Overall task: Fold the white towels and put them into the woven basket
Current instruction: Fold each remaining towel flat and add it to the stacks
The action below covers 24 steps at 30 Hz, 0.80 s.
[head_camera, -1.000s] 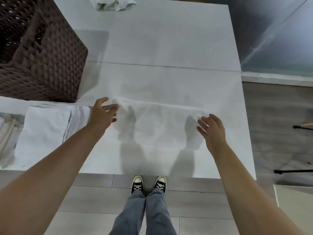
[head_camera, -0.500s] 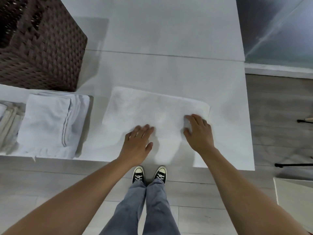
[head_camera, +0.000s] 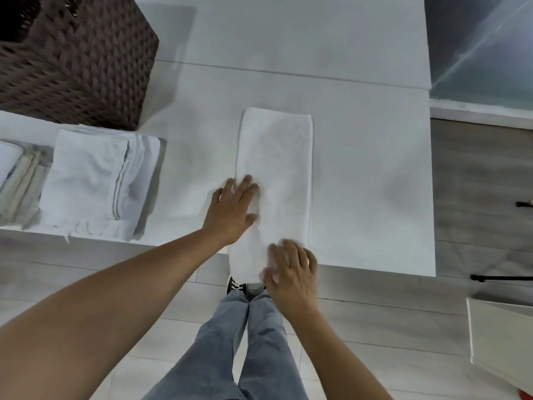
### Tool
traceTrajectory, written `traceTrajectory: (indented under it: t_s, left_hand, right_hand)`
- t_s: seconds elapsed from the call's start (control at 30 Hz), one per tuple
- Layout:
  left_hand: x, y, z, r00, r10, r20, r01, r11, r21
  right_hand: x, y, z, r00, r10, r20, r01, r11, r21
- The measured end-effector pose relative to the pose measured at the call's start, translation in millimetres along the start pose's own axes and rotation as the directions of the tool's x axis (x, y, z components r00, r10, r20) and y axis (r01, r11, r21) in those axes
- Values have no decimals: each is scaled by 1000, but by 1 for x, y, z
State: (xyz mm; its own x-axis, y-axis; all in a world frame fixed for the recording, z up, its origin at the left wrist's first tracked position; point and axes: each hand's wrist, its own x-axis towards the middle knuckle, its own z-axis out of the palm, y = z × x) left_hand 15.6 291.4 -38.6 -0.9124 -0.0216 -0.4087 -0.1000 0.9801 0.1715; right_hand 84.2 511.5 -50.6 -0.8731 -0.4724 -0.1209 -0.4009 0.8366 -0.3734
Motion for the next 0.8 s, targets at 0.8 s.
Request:
traceTrajectory:
  t_s: [0.8]
  left_hand:
    - [-100,11,65,992,63,-111,-71,995,-70]
  right_hand:
    - [28,32,-14,1000,4,17,-7,984,178]
